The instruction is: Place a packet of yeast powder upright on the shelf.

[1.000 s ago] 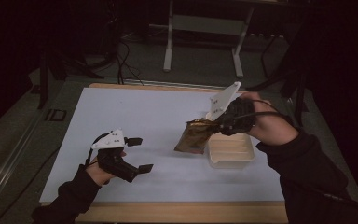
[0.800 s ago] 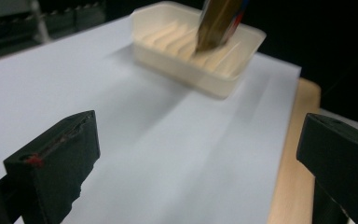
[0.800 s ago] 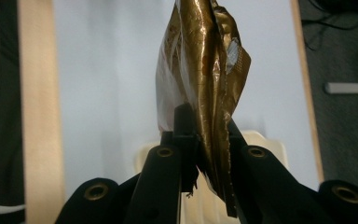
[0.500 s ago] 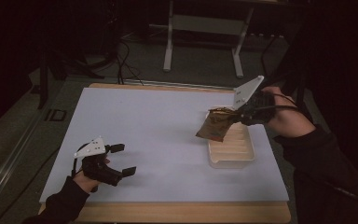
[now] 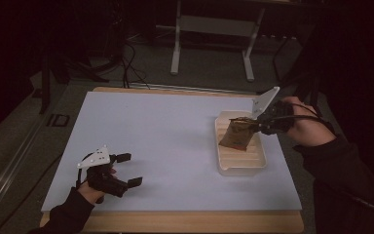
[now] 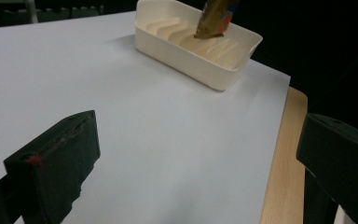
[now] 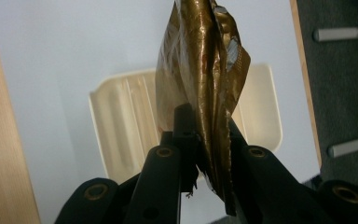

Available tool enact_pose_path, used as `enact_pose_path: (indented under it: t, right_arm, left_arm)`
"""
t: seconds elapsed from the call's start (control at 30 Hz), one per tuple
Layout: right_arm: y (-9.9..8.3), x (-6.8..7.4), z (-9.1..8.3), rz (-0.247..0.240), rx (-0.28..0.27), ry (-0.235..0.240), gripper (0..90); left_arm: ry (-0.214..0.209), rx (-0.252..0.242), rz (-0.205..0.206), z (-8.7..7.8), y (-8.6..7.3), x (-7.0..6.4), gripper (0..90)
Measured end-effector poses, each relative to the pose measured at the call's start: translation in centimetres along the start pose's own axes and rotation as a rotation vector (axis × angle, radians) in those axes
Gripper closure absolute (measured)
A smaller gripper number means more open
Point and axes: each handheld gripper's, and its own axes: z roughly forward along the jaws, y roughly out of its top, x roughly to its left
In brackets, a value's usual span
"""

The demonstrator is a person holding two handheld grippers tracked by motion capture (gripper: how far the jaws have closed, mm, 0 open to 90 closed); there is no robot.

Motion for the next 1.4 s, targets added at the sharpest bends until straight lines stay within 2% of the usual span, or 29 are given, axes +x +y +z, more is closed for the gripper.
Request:
enact_pose_path:
  t: [0.2, 0.47, 0.67, 0.83, 0.93, 1.1, 1.23, 1.4]
  right_arm:
    - [-0.8, -0.2, 1.0, 0.016, 0.033, 0.020, 83.5]
    - [-0.5, -0.5, 2.4, 0.011, 0.032, 0.022, 83.4]
    - [0.0, -0.3, 3.3, 0.002, 0.016, 0.040, 83.3]
    - [0.2, -0.1, 4.4, 0.014, -0.042, 0.079, 83.3]
    - [0.1, 0.1, 5.7, 0.012, -0.030, 0.093, 83.3]
    - [-0.8, 0.2, 7.9, 0.043, -0.028, 0.130, 83.1]
    - [-1.7, -0.1, 8.2, 0.087, -0.054, 0.145, 82.7]
    - [-2.3, -0.2, 8.3, 0.105, -0.039, 0.150, 81.6]
  left_arm:
    - [0.002, 0.003, -0.016, 0.1, -0.3, 0.3, 0.5]
    - [0.008, 0.004, -0.021, 0.1, -0.5, 0.4, 0.5]
    - [0.004, 0.000, -0.026, 0.1, -0.6, 0.4, 0.5]
    - [0.004, -0.001, -0.030, 0.1, -0.7, 0.4, 0.5]
    - [0.002, -0.006, -0.039, 0.0, -0.7, 0.5, 0.5]
    - [0.005, -0.005, -0.035, 0.0, -0.8, 0.6, 0.5]
    - [0.003, -0.002, -0.035, 0.1, -0.8, 0.5, 0.5]
    - [0.002, 0.000, -0.032, 0.2, -0.8, 0.5, 0.5]
